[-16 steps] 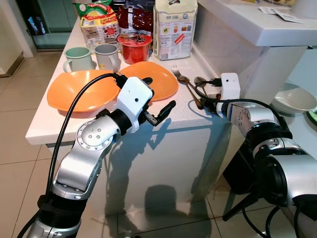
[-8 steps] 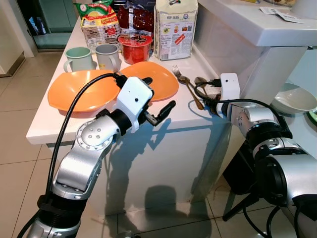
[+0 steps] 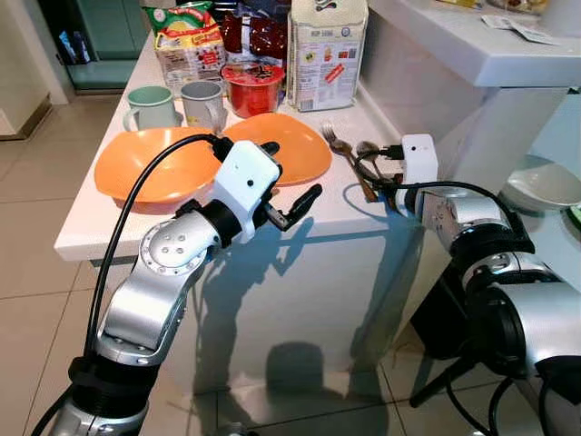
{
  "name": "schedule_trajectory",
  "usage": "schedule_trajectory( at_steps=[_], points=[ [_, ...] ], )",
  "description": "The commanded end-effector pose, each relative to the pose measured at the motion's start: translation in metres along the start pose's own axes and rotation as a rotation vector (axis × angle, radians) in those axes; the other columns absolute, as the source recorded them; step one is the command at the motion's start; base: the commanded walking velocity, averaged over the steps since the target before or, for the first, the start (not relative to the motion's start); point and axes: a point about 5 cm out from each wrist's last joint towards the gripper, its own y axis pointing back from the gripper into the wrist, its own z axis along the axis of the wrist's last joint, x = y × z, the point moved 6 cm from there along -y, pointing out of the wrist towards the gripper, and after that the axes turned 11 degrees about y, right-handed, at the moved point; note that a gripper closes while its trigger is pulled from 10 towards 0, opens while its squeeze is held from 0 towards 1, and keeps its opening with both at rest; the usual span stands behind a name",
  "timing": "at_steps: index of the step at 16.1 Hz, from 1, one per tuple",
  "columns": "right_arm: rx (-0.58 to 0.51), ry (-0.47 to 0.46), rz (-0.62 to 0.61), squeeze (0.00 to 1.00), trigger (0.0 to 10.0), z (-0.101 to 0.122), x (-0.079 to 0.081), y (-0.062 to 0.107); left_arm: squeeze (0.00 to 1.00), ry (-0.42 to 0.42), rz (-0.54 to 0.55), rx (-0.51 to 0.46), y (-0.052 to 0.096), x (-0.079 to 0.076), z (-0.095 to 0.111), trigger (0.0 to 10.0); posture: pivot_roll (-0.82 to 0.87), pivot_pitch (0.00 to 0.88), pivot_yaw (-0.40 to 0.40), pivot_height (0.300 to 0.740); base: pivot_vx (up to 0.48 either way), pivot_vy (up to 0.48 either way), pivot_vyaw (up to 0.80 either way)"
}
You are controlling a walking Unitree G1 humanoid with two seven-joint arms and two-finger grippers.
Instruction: Setting the table
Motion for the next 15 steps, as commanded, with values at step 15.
schedule_trajectory(
  at_steps=[15],
  points=[
    [-0.258, -0.032, -0.165, 0.0, 0.0, 0.042, -0.021, 0.01, 0.0, -0.021, 0.051, -0.049, -0.004, 0.013, 0.014, 10.0, 0.05, 0.0, -0.007, 0.74, 0.0, 0.0, 0.0]
  ],
)
